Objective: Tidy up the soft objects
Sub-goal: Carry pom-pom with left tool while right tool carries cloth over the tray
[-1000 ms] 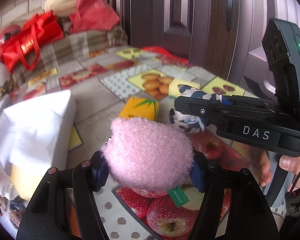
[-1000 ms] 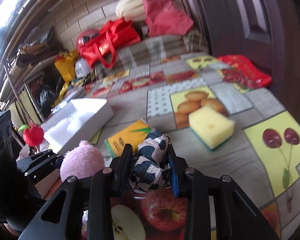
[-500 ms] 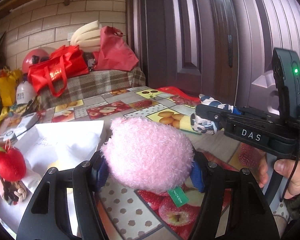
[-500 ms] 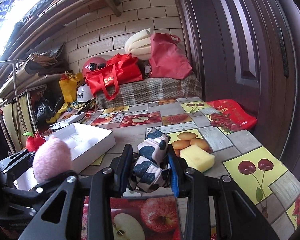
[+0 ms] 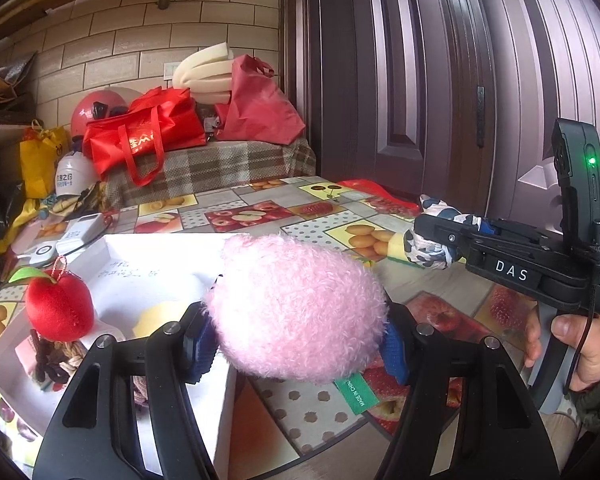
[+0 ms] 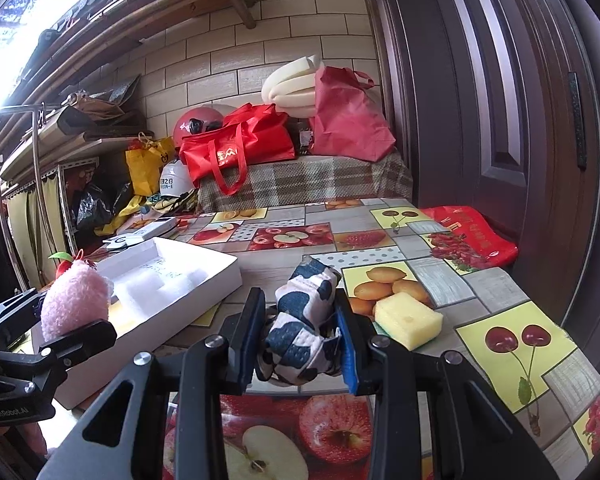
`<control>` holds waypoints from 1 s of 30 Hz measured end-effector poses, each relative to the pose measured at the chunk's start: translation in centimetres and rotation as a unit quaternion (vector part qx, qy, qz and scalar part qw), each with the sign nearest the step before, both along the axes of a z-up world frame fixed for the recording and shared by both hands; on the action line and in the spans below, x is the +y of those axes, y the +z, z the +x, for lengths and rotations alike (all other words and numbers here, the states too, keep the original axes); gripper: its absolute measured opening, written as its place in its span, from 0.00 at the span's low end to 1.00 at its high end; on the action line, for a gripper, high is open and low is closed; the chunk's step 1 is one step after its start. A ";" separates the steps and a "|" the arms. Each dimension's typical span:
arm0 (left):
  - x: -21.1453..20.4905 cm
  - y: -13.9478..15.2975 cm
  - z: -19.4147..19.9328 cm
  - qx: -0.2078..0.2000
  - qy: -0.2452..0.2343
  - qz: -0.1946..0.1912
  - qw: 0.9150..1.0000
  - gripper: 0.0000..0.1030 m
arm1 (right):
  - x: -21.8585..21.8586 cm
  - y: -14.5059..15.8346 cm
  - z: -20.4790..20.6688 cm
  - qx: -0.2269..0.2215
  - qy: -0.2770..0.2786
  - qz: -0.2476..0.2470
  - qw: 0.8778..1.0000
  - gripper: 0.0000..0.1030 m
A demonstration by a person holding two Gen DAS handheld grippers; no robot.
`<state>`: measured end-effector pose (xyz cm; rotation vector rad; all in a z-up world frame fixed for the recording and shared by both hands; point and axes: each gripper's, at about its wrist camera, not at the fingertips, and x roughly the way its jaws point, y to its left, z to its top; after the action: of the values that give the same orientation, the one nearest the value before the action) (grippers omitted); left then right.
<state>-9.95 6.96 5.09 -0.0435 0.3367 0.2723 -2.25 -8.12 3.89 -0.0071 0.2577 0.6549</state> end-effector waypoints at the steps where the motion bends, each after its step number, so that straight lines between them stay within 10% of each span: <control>1: 0.1 0.0 -0.1 0.000 0.002 0.000 1.000 0.64 | 0.1 0.0 -0.1 0.000 0.002 0.000 1.000 0.33; 30: 4.0 -0.2 -3.4 -0.006 0.062 -0.008 0.998 0.65 | 4.2 -0.2 -1.3 -0.007 0.049 -0.033 0.998 0.33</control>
<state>-13.34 10.99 4.84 -0.0815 0.3239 0.3916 -3.57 -3.90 3.67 -0.0876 0.2656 0.7424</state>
